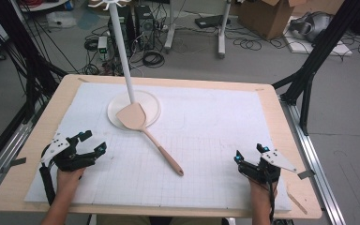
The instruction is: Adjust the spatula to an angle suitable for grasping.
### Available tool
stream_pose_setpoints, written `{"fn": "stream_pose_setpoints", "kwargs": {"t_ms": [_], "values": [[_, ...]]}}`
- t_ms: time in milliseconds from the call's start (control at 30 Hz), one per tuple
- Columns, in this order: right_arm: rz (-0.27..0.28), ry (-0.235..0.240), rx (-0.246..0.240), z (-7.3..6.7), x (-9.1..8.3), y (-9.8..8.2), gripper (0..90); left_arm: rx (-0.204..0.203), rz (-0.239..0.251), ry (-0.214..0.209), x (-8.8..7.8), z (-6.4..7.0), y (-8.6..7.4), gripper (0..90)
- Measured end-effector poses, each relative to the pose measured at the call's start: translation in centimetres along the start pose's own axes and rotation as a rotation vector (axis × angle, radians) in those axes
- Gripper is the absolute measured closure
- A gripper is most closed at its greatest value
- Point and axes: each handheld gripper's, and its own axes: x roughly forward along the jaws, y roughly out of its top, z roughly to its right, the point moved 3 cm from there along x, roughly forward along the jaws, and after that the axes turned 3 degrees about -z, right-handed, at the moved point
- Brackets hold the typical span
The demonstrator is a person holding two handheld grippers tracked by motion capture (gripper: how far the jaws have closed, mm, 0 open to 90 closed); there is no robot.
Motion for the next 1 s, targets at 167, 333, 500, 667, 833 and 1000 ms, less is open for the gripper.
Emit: {"fn": "stream_pose_setpoints", "kwargs": {"t_ms": [167, 333, 500, 667, 833, 1000], "values": [[0.011, 0.045, -0.015, -1.1, 0.3, 1.1, 15.8, -0.002, 0.001, 0.0, 0.0, 0.0, 0.0, 17.7], [0.02, 0.09, -0.016, -2.3, 0.5, 2.2, 15.7, -0.003, 0.001, 0.001, 0.0, 0.0, 0.0, 17.8], [0.034, 0.12, -0.024, -3.7, 0.9, 3.4, 14.8, -0.003, 0.001, 0.001, 0.0, 0.0, 0.0, 18.0], [0.019, 0.182, -0.072, -6.3, 1.6, 4.8, 15.4, -0.005, 0.003, 0.001, 0.0, 0.0, 0.0, 18.0], [0.017, 0.221, -0.111, -8.3, 2.2, 5.5, 17.2, -0.003, 0.001, 0.001, 0.0, 0.0, 0.0, 18.0], [-0.021, 0.284, -0.155, -10.6, 3.6, 5.7, 17.4, -0.006, 0.002, 0.001, 0.0, 0.0, 0.0, 18.1]]}}
